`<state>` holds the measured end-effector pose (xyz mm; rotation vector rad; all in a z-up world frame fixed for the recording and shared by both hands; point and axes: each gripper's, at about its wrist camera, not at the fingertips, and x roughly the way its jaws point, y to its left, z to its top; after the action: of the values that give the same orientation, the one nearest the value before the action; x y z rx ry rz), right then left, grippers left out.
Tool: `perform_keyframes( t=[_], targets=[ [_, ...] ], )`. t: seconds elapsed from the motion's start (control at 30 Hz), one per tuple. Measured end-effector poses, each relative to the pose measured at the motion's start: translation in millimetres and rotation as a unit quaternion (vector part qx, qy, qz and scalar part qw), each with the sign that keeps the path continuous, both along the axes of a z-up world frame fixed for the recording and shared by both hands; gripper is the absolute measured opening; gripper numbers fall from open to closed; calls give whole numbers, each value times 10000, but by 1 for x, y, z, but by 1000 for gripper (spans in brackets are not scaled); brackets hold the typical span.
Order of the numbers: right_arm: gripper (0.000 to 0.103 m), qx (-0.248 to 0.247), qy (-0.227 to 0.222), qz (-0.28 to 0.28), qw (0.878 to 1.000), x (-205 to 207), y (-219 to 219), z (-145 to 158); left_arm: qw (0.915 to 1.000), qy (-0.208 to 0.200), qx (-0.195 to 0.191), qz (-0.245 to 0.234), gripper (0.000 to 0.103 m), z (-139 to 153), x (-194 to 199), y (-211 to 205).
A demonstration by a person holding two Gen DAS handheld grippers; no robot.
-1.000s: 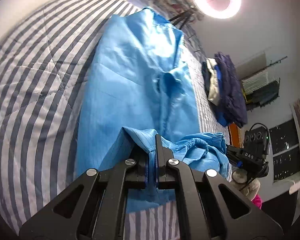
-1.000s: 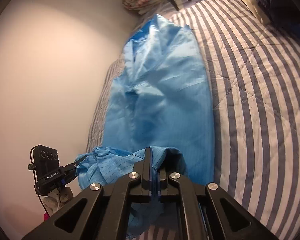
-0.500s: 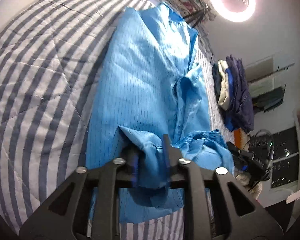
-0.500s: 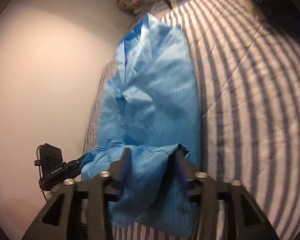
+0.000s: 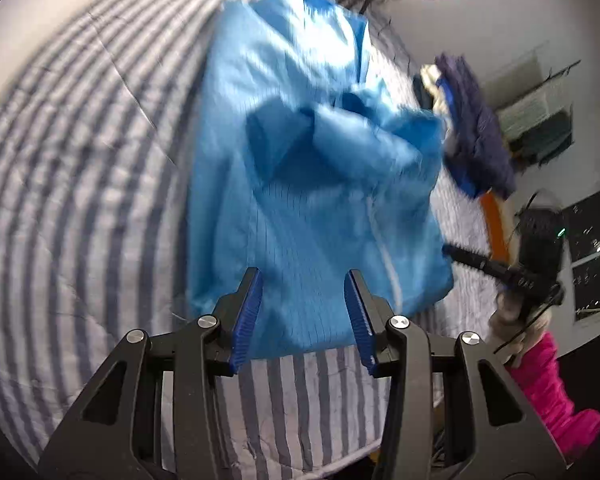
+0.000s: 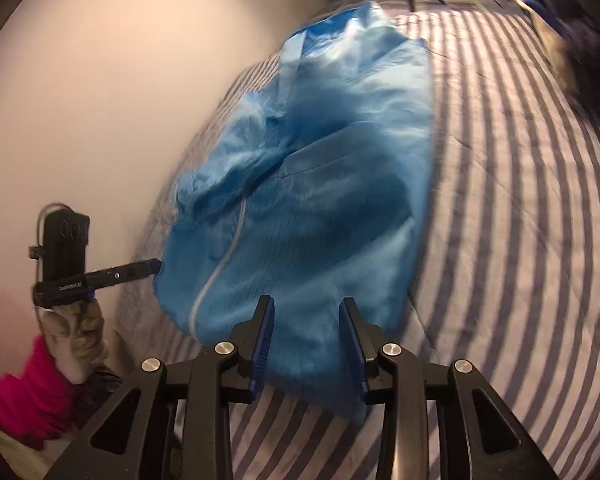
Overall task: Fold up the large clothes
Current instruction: 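Open both tools and release the folded coat onto the bed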
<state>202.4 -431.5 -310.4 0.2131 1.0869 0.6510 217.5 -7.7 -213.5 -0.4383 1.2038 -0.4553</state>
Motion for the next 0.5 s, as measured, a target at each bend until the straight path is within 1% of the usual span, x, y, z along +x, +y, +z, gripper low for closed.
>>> perform_keyframes(
  t=[0.03, 0.1, 0.13, 0.2, 0.27, 0.3, 0.33, 0.37, 0.43, 0.5],
  targets=[
    [36, -47, -42, 7, 10000, 3, 3, 0, 10000, 20, 43, -17, 43, -3, 4, -5],
    [36, -79, -158, -30, 9998, 13, 9, 3, 9998, -86, 153, 4, 43, -5, 14, -10],
    [36, -56, -164, -46, 9998, 17, 10, 3, 9995, -178, 272, 9, 43, -5, 23, -14],
    [36, 36, -131, -75, 9999, 29, 14, 2, 9993, -235, 294, 23, 43, -8, 42, -14],
    [36, 16, -120, -116, 9999, 34, 16, 0, 9978, -354, 477, 293, 43, -10, 70, -10],
    [36, 3, -104, -152, 9998, 40, 18, -2, 9970, -393, 448, 498, 43, -12, 80, -2],
    [36, 0, -86, -199, 9998, 43, 18, -4, 9965, -368, 318, 685, 43, -14, 87, 5],
    [36, -6, -85, -233, 9997, 43, 18, -5, 9946, -329, 158, 972, 43, -14, 96, 17],
    [36, 37, -109, -311, 9995, 47, 16, -4, 9911, -343, 92, 1281, 43, -12, 101, 31],
    [36, 123, -149, -352, 9992, 49, 12, 0, 9908, -405, 112, 1290, 43, -6, 100, 37]
  ],
)
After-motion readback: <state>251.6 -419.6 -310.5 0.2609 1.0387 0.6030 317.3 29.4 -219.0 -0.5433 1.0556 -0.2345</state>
